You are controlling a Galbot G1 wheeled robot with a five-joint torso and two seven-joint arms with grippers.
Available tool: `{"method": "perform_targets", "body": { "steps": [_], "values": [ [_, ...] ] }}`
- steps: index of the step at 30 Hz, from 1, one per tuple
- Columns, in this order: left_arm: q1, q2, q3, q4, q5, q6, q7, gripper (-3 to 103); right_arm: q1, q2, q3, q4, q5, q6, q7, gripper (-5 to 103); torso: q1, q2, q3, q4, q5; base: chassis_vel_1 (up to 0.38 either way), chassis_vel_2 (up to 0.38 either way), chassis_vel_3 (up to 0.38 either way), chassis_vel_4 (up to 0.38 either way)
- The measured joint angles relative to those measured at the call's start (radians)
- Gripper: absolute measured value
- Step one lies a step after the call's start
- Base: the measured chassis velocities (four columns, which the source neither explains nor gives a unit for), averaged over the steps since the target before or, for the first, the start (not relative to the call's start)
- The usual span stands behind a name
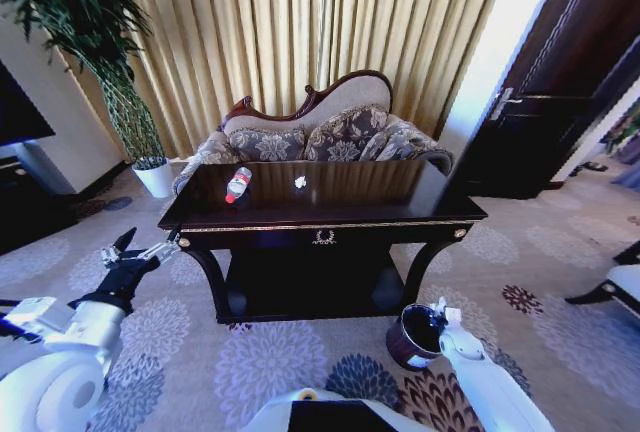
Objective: Move to the front of the table and place the trash on the table into the trash bin.
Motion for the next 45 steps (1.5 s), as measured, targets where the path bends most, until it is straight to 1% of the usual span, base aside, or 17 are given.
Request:
{"method": "perform_targets", "body": {
  "steps": [2,4,5,6,8,9,11,12,13,14,16,17,40,41,43,44,45],
  "values": [
    [0.000,-0.001,0.001,0.000,0.000,0.000,0.000,100,-0.002,0.002,0.003,-0.003,-0.002,0.003,0.000,47,0.000,0.000,0.000,0.0000,0.0000,0.000,0.000,0.000,0.000],
    [0.000,-0.002,0.002,0.000,0.000,0.000,0.000,100,-0.003,0.003,0.005,-0.004,-0.003,0.004,0.001,47,0.000,0.000,0.000,0.0000,0.0001,0.000,0.000,0.000,0.000],
    [0.000,-0.002,0.004,0.000,0.000,0.000,0.000,100,-0.005,0.004,0.007,-0.004,-0.004,0.005,0.001,58,0.000,0.000,0.000,0.0000,0.0000,0.000,0.000,0.000,0.000],
    [0.000,-0.002,0.004,0.000,0.000,0.000,0.000,100,-0.005,0.004,0.007,-0.004,-0.004,0.005,0.001,58,0.000,0.000,0.000,0.0000,0.0000,0.000,0.000,0.000,0.000],
    [-0.001,-0.003,0.005,0.000,0.000,0.000,0.001,100,-0.011,0.002,0.012,0.000,-0.005,0.008,0.002,69,0.000,0.000,0.000,-0.0001,0.0001,0.000,0.000,0.000,0.000],
    [-0.001,-0.003,0.005,0.000,0.000,0.000,0.001,100,-0.011,0.002,0.012,0.000,-0.005,0.008,0.002,69,0.000,0.000,0.000,-0.0001,0.0001,0.000,0.000,0.000,0.000],
    [-0.001,-0.004,0.005,0.000,0.000,-0.001,0.001,100,-0.015,-0.001,0.016,0.008,-0.005,0.010,0.003,80,0.000,0.000,0.000,0.0000,0.0000,0.000,0.000,0.000,0.000],
    [-0.001,-0.005,0.005,0.000,0.000,-0.001,0.001,100,-0.016,-0.001,0.018,0.010,-0.005,0.010,0.003,80,0.000,0.000,0.000,0.0000,0.0000,0.000,0.000,0.000,0.000],
    [0.000,-0.006,0.005,0.000,0.000,-0.001,0.001,100,-0.018,-0.002,0.020,0.015,-0.004,0.011,0.004,85,0.000,0.000,0.000,0.0000,0.0000,0.000,0.000,0.000,0.000],
    [0.000,-0.006,0.005,0.000,0.000,-0.001,0.001,100,-0.018,-0.002,0.020,0.015,-0.004,0.011,0.004,85,0.000,0.000,0.000,0.0000,0.0000,0.000,0.000,0.000,0.000],
    [0.001,-0.006,0.004,0.000,0.000,-0.001,0.002,100,-0.023,-0.002,0.023,0.024,-0.002,0.011,0.004,95,0.000,0.000,0.000,0.0000,0.0000,0.000,0.000,0.000,0.000],
    [0.001,-0.006,0.004,0.000,0.000,-0.001,0.002,100,-0.026,-0.002,0.024,0.030,-0.002,0.011,0.004,99,0.000,0.000,0.000,0.0000,0.0000,0.000,0.000,0.000,0.000],
    [-0.002,-0.010,0.006,0.000,0.000,-0.001,0.005,100,-0.042,-0.002,0.036,0.062,0.033,-0.004,0.007,100,0.000,0.000,0.000,0.0000,0.0000,0.000,0.000,0.000,0.000],
    [-0.002,-0.010,0.005,0.000,0.000,-0.001,0.005,100,-0.046,-0.002,0.037,0.070,0.045,-0.004,0.007,100,0.000,0.000,0.000,-0.0001,0.0001,0.000,0.000,0.000,0.000],
    [-0.003,-0.009,0.002,0.000,-0.001,-0.001,0.005,100,-0.060,-0.008,0.045,0.127,0.127,0.008,0.004,100,0.000,0.000,0.000,-0.0002,0.0004,0.000,0.000,0.000,0.000],
    [-0.003,-0.009,0.002,0.000,-0.001,-0.001,0.005,100,-0.060,-0.008,0.045,0.127,0.127,0.008,0.004,100,0.000,0.000,0.000,-0.0002,0.0004,0.000,0.000,0.000,0.000],
    [-0.003,-0.009,0.002,0.000,-0.001,-0.001,0.005,100,-0.074,-0.013,0.056,0.189,0.181,0.016,-0.005,100,0.000,0.000,0.000,-0.0002,0.0002,0.000,0.000,0.000,0.000]
  ]
}}
